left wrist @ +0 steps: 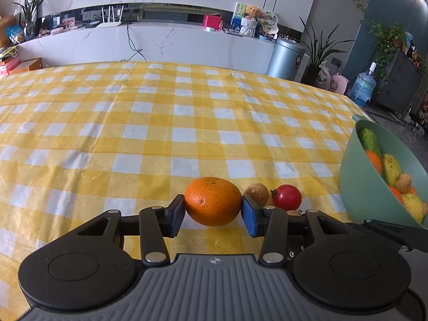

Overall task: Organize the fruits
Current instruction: 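Grasp the mandarin orange with the left gripper while the right gripper grasps a brown kiwi, then carry the orange and the kiwi over the green bowl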

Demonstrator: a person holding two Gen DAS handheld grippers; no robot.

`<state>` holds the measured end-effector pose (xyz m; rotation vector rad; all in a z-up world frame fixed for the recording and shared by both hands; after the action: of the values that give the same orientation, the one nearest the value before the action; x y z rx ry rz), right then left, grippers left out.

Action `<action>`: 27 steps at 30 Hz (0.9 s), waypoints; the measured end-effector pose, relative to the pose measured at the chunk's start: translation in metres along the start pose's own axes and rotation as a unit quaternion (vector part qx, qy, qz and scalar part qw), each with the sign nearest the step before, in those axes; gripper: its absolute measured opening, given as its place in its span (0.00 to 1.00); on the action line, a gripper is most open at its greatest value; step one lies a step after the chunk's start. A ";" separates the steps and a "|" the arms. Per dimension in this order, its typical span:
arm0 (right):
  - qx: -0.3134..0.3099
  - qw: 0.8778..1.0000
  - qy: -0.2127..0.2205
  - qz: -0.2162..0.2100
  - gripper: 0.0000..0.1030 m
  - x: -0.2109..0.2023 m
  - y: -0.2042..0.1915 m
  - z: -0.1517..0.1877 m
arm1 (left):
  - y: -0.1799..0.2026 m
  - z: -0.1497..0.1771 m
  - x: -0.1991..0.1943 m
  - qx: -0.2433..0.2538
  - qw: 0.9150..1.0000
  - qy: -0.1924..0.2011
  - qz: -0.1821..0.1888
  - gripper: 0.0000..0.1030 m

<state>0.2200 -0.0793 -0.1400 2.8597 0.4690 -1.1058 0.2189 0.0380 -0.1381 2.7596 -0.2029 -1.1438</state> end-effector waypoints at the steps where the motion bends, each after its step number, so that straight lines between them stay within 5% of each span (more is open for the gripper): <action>1: -0.001 1.000 0.004 -0.001 0.22 -0.003 0.000 0.000 | 0.000 -0.001 -0.003 0.001 1.000 0.003 -0.001 0.49; 27: 0.005 0.996 0.093 0.011 0.22 -0.120 0.019 -0.015 | 0.047 -0.017 -0.094 0.010 0.998 0.055 0.009 0.49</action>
<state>0.1516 -0.1265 -0.0507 2.9828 0.4394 -0.8431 0.1620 0.0109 -0.0520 2.8226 -0.2264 -0.9889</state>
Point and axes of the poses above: each gripper's, at about its wrist camera, not at the fingertips, and x roughly the way its jaws point, y to its right, z to its underside, the point moved 4 cm from there along x, roughly the way its jaws point, and after that the axes turned 1 degree about z, right-handed, at the moved point
